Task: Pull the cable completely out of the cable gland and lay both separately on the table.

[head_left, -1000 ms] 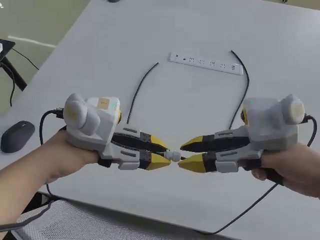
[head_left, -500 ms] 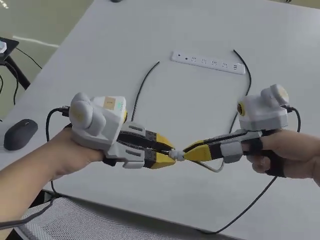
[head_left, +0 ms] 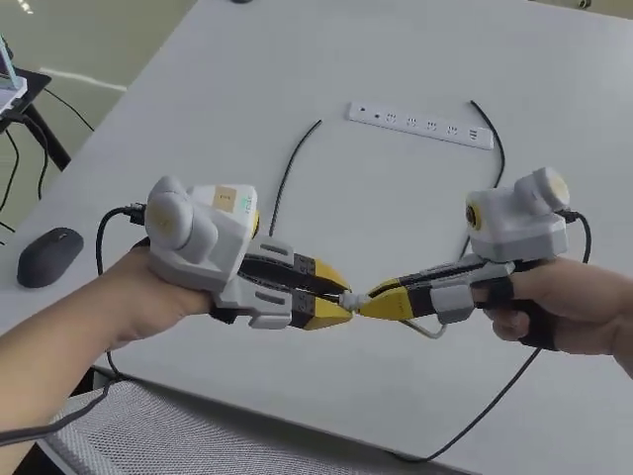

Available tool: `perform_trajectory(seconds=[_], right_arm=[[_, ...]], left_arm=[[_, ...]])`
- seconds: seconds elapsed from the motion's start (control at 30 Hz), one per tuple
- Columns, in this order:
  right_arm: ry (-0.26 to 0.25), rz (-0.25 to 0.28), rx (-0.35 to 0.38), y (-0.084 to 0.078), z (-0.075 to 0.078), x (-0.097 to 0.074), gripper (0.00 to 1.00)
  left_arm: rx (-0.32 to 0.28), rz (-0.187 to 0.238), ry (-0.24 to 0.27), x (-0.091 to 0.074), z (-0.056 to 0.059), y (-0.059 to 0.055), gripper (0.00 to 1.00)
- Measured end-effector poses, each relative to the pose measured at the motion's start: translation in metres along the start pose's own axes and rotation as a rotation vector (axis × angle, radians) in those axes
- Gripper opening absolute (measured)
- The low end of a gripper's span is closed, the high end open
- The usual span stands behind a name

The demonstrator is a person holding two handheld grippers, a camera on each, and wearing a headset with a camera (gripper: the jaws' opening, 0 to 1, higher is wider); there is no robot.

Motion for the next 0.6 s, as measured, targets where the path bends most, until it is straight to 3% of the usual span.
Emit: perform_trajectory(seconds=[0.17,0.37,0.43,0.6], right_arm=[[-0.085,0.0,-0.188,-0.002,-0.007,0.002,0.08],[-0.194,-0.014,-0.464,-0.009,-0.018,0.003,0.08],[-0.243,-0.035,-0.566,-0.012,-0.02,0.004,0.07],[-0.328,-0.091,-0.741,-0.018,-0.024,0.009,0.07]], left_arm=[[-0.017,-0.009,0.0,0.001,0.001,-0.001,0.15],[-0.056,0.0,-0.006,0.002,0.004,-0.003,0.15],[-0.085,0.006,-0.012,0.003,0.006,-0.004,0.15],[-0.115,-0.003,-0.022,0.004,0.011,-0.008,0.15]])
Point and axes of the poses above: the centre of the closed fingertips' face, and the gripper's own axes: x roughly forward along the fingers, z roughly to its right, y roughly out of its top, the point moved 9 cm from there along -x, roughly backward along the fingers, and after that the axes turned 15 degrees about x, right-handed, at the moved point
